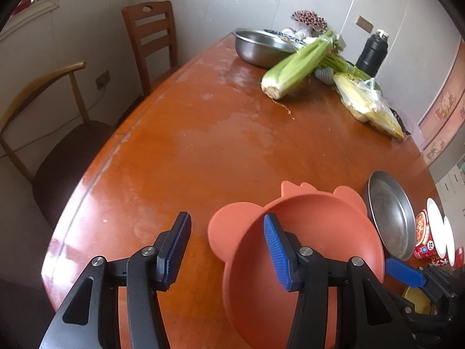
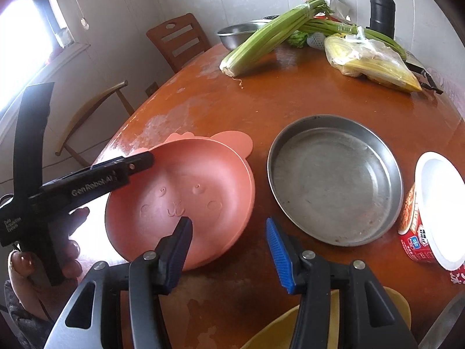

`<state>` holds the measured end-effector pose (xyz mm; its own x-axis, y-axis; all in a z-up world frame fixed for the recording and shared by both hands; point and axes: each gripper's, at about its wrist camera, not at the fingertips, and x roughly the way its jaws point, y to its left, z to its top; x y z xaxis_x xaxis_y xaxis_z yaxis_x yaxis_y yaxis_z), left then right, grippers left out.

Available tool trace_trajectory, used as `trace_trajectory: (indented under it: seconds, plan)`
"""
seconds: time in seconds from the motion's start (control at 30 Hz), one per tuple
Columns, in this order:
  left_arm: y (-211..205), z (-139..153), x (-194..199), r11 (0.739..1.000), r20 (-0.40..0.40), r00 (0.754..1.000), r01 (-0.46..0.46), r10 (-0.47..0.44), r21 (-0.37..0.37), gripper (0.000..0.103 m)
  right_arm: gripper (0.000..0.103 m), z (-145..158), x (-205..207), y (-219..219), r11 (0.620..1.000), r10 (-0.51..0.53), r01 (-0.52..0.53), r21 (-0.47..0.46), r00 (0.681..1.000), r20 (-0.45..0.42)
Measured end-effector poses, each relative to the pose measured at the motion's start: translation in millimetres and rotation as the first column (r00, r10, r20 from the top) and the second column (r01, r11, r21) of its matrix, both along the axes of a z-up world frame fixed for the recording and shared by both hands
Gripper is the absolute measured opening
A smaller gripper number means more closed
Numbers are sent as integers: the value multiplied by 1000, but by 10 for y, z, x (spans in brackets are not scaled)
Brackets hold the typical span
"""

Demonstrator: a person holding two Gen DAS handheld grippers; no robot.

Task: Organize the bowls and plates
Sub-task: 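Lift the orange bear plate with the left gripper and set it down, then move the open left gripper to the yellow shell bowl rim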

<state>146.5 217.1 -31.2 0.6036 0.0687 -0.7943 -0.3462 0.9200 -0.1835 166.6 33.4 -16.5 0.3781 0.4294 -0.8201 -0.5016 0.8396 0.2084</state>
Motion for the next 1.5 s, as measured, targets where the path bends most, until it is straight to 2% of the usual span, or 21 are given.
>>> trace_trajectory:
  seconds: [0.2, 0.63, 0.97, 1.07, 1.5]
  plan:
    - [-16, 146, -150, 1000, 35, 999, -6, 5, 7, 54, 52, 61, -31, -42, 1000, 2, -2, 15, 1000, 18]
    - [-454, 404, -452, 995, 97, 990, 98, -99, 19, 55, 52, 194, -157, -312, 999, -25, 23, 34, 998, 54]
    - [-721, 513, -559, 989, 106, 984, 141, -144, 31, 56, 53, 344, -253, -562, 998, -37, 31, 56, 995, 94]
    - [-791, 532, -598, 988, 108, 982, 151, -154, 31, 60, 54, 395, -265, -674, 996, -53, 46, 75, 994, 99]
    - [-1100, 543, -708, 973, 97, 969, 227, -229, 29, 61, 55, 524, -312, -1158, 989, -120, 107, 103, 984, 129]
